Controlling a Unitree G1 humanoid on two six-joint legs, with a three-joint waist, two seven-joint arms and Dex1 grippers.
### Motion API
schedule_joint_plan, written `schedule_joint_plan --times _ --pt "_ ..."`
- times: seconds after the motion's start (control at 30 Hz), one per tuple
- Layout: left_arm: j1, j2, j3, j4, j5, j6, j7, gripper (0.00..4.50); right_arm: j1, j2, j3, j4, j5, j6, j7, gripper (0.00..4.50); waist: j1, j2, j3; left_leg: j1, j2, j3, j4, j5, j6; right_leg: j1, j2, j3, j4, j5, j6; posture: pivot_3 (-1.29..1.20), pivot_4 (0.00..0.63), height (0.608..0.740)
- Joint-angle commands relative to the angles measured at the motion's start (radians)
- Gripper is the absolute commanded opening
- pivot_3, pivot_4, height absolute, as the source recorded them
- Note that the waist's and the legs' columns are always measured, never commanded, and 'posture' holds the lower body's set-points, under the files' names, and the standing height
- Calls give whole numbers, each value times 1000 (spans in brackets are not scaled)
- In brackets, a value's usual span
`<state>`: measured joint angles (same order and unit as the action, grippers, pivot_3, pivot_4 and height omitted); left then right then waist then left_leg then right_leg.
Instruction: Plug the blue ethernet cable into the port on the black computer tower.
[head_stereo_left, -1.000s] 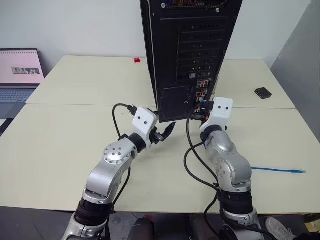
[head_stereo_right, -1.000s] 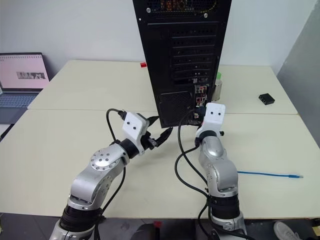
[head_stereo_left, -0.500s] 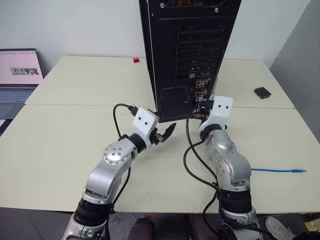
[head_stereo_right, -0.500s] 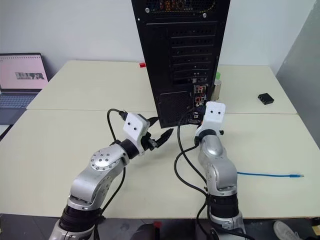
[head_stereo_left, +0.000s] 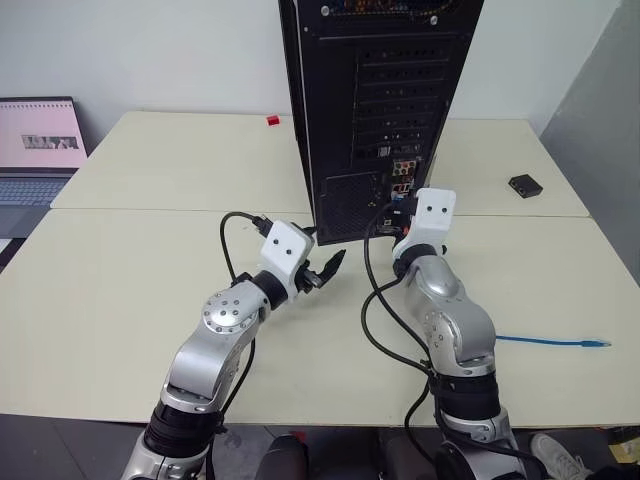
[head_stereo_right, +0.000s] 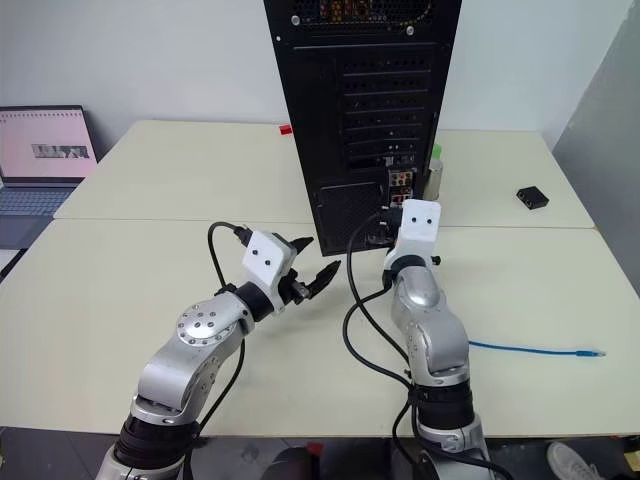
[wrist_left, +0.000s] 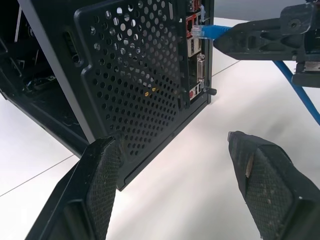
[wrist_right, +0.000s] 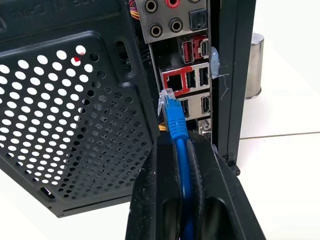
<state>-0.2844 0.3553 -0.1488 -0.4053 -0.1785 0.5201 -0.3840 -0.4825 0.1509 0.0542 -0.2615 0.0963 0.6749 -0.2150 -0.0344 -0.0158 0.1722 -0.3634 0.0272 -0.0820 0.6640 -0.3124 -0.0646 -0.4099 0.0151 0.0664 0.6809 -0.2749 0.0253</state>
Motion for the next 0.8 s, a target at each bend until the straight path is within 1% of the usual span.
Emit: schedule_joint_plan --times 0.03,0.8 --pt "-8 -2 12 -21 6 -21 -5 3522 -44 12 -2 -12 -10 -38 4 0 0 0 0 0 0 0 0 0 0 0 0 0 0 0 0 0 150 740" --pt "-10 -5 5 -20 9 -20 -9 3522 -33 12 -5 -10 -23 -33 -14 0 0 0 0 0 0 0 0 0 0 0 0 0 0 0 0 0 150 740"
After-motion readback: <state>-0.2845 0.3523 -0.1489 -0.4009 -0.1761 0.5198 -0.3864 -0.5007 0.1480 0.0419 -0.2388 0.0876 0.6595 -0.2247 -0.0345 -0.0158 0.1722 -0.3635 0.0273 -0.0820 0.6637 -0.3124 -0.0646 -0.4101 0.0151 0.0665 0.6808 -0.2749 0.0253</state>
